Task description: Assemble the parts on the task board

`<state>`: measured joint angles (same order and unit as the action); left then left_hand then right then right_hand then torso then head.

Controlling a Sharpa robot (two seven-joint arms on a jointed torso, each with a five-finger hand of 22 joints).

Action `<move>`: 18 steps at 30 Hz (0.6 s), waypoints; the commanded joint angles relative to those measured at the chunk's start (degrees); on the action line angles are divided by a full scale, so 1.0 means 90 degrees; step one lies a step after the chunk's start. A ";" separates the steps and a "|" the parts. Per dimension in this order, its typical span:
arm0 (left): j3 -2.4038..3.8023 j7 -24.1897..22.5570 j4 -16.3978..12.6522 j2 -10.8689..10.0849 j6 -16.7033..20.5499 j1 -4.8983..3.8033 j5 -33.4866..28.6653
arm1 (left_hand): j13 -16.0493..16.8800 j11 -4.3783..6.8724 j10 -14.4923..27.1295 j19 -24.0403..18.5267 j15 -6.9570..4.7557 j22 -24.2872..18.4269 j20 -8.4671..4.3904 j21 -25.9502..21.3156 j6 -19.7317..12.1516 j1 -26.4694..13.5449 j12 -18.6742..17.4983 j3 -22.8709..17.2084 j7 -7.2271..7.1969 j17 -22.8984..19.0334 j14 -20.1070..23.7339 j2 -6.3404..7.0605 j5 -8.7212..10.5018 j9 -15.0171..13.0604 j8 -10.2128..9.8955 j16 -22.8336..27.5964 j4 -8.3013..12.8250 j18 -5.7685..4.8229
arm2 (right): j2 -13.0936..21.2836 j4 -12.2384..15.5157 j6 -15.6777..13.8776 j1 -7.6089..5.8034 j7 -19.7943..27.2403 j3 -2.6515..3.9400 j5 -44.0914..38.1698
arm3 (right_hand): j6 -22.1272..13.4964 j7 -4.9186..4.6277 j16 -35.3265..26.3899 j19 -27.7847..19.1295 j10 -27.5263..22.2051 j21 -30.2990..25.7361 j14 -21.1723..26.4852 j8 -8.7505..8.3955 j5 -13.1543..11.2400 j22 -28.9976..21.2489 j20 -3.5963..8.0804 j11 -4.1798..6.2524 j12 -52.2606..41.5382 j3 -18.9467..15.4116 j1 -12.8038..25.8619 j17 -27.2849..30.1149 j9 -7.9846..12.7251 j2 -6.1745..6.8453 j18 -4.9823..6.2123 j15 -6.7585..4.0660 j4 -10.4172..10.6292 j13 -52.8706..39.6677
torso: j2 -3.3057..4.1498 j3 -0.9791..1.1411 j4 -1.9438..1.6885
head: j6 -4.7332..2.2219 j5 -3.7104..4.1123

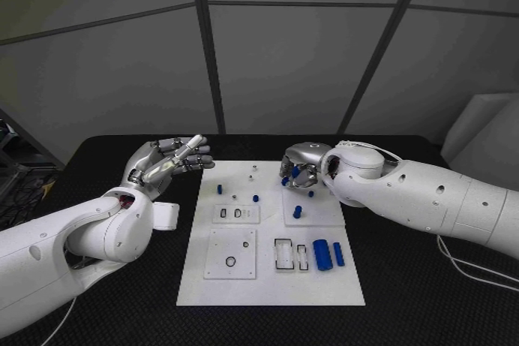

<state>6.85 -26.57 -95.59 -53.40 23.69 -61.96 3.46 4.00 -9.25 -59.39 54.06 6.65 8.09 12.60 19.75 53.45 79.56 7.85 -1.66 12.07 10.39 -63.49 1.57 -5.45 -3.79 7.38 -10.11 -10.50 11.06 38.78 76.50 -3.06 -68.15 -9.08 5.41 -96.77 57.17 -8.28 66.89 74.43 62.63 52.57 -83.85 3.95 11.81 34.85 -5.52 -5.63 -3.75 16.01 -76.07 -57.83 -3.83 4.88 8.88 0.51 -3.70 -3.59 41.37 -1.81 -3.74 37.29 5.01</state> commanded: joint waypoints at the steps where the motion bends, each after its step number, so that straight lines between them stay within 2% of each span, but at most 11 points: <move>1: 0.0004 -0.0005 -0.0004 0.0008 -0.0093 -0.0008 0.0018 | -0.0009 -0.0017 0.0022 0.0047 -0.0002 -0.0010 0.0018 -0.0031 -0.0013 0.0010 -0.0041 0.0026 0.0031 0.0009 0.0031 -0.0044 0.0034 0.0006 -0.0033 0.0050 0.0022 -0.0064 | -0.0017 -0.0029 0.0123 -0.0015 -0.0075 0.0004 -0.0117 | -0.0011 0.0020 0.0035 -0.0005 -0.0027 0.0054 -0.0250 -0.0022 -0.0033 0.0024 0.0002 -0.0006 -0.0001 0.0007 -0.0036 -0.0016 -0.0009 0.0017 -0.0025 0.0031 0.0044 0.0003 | 0.0009 0.0003 -0.0007 | 0.0002 -0.0013; 8: 0.0004 0.0005 0.0012 0.0006 -0.0104 -0.0008 0.0018 | -0.0009 -0.0017 0.0022 0.0047 -0.0002 -0.0010 0.0018 -0.0031 -0.0013 0.0010 -0.0041 0.0026 0.0031 0.0009 0.0031 -0.0044 0.0034 0.0006 -0.0033 0.0050 0.0022 -0.0064 | -0.0039 -0.0057 -0.0084 -0.0015 -0.0037 0.0004 -0.0135 | 0.0029 -0.0010 0.0132 0.0000 0.0007 0.0199 -0.0255 -0.0009 0.0008 0.0171 0.0000 0.0000 -0.0017 0.0082 -0.0071 -0.0098 -0.0015 -0.0035 -0.0034 0.0024 0.0067 0.0001 | 0.0024 0.0004 -0.0001 | -0.0001 -0.0024; 18: 0.0004 0.0025 0.0033 0.0017 -0.0123 -0.0008 0.0018 | -0.0010 -0.0019 0.0027 0.0054 -0.0001 -0.0011 0.0019 -0.0030 -0.0015 0.0006 -0.0049 0.0030 0.0032 0.0012 0.0033 -0.0046 0.0034 0.0007 -0.0038 0.0059 0.0023 -0.0064 | -0.0077 -0.0141 -0.0129 -0.0015 0.0004 0.0004 -0.0120 | 0.0075 -0.0011 0.0232 0.0004 0.0069 0.0341 -0.0258 -0.0004 0.0018 0.0318 0.0000 0.0012 -0.0026 0.0178 -0.0065 -0.0186 -0.0019 -0.0075 -0.0046 0.0014 0.0119 0.0000 | 0.0033 0.0006 -0.0009 | 0.0024 -0.0022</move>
<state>6.85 -26.33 -95.29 -53.32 23.45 -61.96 3.44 3.98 -9.25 -59.39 54.27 6.65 8.05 12.81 19.75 53.45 79.56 7.53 -1.66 12.07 10.44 -63.49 1.58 -5.45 -3.80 7.38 -9.77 -10.50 11.07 38.15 75.30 -3.39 -68.16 -9.34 5.41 -97.51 57.40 -8.46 68.84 74.43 62.87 55.44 -83.85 3.95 11.81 37.65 -5.52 -5.39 -3.75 17.32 -76.38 -59.44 -3.91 4.58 8.89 0.50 -2.58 -3.59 41.62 -1.77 -3.82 37.44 4.80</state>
